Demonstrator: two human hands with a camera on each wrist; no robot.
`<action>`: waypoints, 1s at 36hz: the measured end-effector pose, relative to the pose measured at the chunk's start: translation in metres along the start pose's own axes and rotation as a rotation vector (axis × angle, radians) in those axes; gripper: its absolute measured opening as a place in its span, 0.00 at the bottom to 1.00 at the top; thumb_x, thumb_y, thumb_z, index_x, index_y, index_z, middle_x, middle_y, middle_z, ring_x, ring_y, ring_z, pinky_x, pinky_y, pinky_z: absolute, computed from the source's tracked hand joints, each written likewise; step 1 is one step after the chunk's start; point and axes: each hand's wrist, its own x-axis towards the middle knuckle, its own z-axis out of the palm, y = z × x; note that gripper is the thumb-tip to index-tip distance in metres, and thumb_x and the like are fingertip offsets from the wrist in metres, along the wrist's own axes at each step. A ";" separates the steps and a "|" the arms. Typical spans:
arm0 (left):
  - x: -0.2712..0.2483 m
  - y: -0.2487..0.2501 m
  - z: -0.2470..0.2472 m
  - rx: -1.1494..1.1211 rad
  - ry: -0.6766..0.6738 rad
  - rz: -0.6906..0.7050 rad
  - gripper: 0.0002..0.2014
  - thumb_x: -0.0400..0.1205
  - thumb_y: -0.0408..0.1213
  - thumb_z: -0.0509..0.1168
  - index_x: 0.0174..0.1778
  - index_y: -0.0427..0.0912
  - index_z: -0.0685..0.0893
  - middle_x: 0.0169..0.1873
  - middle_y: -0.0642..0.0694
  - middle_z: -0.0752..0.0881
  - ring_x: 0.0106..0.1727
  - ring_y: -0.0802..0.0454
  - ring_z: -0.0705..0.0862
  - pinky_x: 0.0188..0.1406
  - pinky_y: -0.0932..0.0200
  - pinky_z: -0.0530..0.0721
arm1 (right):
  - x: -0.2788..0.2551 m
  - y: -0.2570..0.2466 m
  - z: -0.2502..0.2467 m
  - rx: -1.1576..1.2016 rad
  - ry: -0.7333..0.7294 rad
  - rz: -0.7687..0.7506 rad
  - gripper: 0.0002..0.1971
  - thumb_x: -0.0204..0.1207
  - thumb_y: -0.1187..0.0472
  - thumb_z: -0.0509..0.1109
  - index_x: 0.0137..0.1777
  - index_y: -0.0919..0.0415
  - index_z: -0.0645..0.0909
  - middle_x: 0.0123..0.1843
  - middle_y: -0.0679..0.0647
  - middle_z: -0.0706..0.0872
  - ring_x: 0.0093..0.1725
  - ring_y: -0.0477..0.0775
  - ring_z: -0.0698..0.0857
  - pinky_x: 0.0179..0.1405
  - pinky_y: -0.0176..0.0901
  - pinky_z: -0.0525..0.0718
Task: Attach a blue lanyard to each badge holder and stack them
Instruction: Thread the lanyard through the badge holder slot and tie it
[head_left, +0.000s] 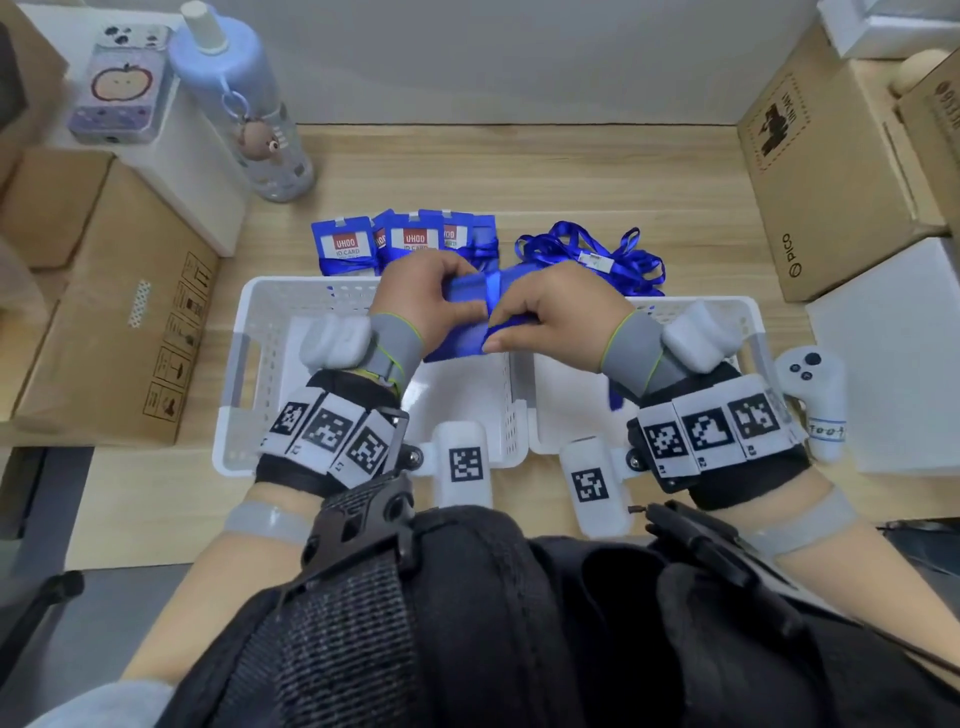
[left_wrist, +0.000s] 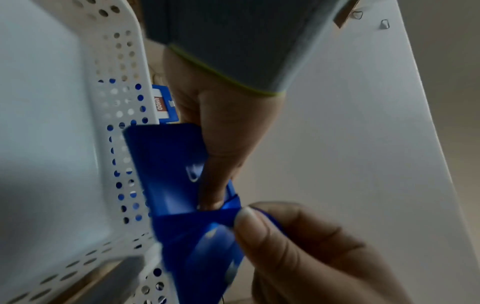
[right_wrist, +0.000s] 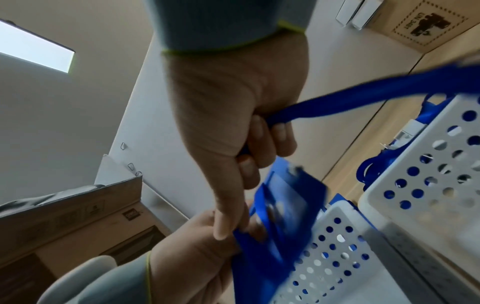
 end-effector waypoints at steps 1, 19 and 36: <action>-0.002 0.002 0.001 0.013 -0.049 0.030 0.11 0.71 0.36 0.75 0.48 0.40 0.87 0.41 0.48 0.80 0.44 0.53 0.75 0.38 0.65 0.67 | 0.002 0.001 -0.003 0.000 0.033 -0.003 0.09 0.70 0.51 0.74 0.47 0.54 0.88 0.40 0.49 0.84 0.42 0.49 0.77 0.46 0.50 0.78; -0.005 -0.004 -0.001 -0.690 0.006 -0.148 0.05 0.65 0.33 0.70 0.30 0.47 0.82 0.28 0.51 0.81 0.31 0.56 0.77 0.36 0.63 0.77 | -0.002 0.025 0.003 0.198 0.177 0.217 0.09 0.78 0.60 0.65 0.42 0.58 0.87 0.21 0.47 0.73 0.26 0.47 0.70 0.33 0.43 0.65; -0.002 -0.015 0.003 -0.385 0.073 -0.260 0.13 0.72 0.29 0.71 0.27 0.47 0.76 0.27 0.49 0.77 0.36 0.48 0.73 0.38 0.58 0.73 | 0.008 0.000 -0.014 -0.158 0.151 0.108 0.10 0.78 0.55 0.65 0.52 0.56 0.85 0.42 0.55 0.83 0.48 0.61 0.81 0.49 0.50 0.80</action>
